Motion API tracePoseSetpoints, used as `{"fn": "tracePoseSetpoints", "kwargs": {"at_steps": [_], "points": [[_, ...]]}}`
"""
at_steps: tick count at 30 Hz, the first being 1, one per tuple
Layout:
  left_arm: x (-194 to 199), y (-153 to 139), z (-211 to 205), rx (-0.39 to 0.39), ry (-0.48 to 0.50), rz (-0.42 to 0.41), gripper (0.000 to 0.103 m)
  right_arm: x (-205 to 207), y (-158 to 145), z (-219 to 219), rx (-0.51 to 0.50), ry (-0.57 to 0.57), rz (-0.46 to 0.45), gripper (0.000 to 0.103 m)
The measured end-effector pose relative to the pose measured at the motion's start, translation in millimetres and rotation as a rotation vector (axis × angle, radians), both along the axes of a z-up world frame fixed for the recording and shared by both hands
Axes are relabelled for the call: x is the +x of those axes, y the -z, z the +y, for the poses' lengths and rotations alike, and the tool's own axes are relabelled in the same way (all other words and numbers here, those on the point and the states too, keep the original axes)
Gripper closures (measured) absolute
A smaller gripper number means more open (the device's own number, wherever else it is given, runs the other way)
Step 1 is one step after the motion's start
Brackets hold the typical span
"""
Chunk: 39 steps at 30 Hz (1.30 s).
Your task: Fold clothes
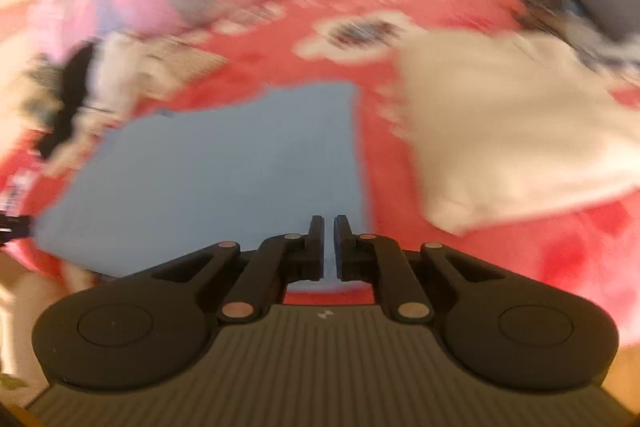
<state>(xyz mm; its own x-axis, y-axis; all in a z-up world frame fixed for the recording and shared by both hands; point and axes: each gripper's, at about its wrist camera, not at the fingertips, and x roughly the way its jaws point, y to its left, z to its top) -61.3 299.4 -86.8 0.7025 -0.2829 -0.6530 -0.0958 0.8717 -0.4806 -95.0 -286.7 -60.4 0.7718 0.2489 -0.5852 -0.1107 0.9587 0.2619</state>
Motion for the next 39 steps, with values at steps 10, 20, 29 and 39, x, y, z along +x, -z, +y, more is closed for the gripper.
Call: {"fn": "tracePoseSetpoints", "kwargs": {"at_steps": [10, 20, 29, 39], "points": [[-32, 24, 23, -0.128, -0.076, 0.036, 0.054, 5, 26, 54, -0.167, -0.106, 0.06, 0.097], [-29, 7, 36, -0.144, -0.148, 0.049, 0.048, -4, 8, 269, -0.371, -0.74, -0.287, 0.079], [-17, 6, 39, -0.131, -0.147, 0.059, 0.046, 21, 51, 389, -0.675, -0.97, -0.385, 0.068], [28, 15, 37, -0.292, -0.056, 0.031, 0.044, 67, 22, 369, -0.258, -0.789, -0.216, 0.099]]}}
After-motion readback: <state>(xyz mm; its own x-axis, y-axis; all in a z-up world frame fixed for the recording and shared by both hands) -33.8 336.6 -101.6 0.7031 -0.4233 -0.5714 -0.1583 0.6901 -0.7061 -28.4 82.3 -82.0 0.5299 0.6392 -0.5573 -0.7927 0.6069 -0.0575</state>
